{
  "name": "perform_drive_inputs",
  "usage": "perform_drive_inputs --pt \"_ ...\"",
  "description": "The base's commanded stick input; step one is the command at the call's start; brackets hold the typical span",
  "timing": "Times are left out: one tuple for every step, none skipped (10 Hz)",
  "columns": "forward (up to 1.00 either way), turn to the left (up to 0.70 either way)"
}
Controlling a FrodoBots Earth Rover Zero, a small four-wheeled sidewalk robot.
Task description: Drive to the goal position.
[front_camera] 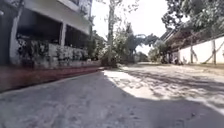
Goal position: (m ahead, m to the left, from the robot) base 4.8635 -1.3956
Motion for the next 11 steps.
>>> perform_drive_inputs --pt "1.0 -0.4" --pt "1.0 -0.31" --pt "1.0 -0.09" --pt "1.0 -0.04" --pt "1.0 0.0" --pt "1.0 0.0" --pt "1.0 0.0" --pt "1.0 0.0" --pt "1.0 0.0" --pt "1.0 0.0" --pt "1.0 0.0"
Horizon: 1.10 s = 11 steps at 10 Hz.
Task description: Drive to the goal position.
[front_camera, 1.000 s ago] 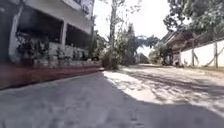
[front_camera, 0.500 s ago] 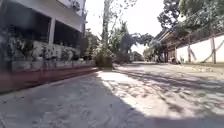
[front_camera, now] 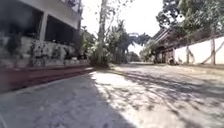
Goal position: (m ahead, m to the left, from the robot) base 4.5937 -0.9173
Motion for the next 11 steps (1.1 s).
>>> perform_drive_inputs --pt "1.0 0.0" --pt "1.0 0.0" --pt "1.0 0.0" --pt "1.0 0.0" --pt "1.0 0.0" --pt "1.0 0.0" --pt "1.0 0.0" --pt "1.0 0.0" --pt "1.0 0.0" --pt "1.0 0.0" --pt "1.0 -0.01"
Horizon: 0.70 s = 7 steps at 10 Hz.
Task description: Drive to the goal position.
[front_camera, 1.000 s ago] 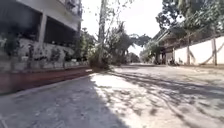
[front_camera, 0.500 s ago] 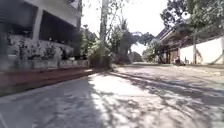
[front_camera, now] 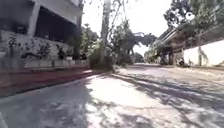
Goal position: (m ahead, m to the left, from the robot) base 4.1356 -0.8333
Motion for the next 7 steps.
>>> perform_drive_inputs --pt "1.0 -0.04" --pt "1.0 -0.08" --pt "1.0 -0.11" --pt "1.0 -0.14" --pt "1.0 -0.17" --pt "1.0 -0.21" --pt "1.0 -0.24"
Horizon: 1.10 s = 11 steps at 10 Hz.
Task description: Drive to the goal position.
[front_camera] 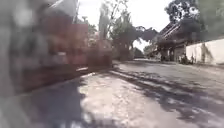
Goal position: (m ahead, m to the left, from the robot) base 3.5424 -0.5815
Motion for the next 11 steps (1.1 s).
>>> perform_drive_inputs --pt "1.0 0.0" --pt "1.0 0.0" --pt "1.0 0.0" --pt "1.0 0.0" --pt "1.0 0.0" --pt "1.0 0.0" --pt "1.0 0.0" --pt "1.0 0.0" --pt "1.0 0.0" --pt "1.0 0.0" --pt "1.0 0.0"
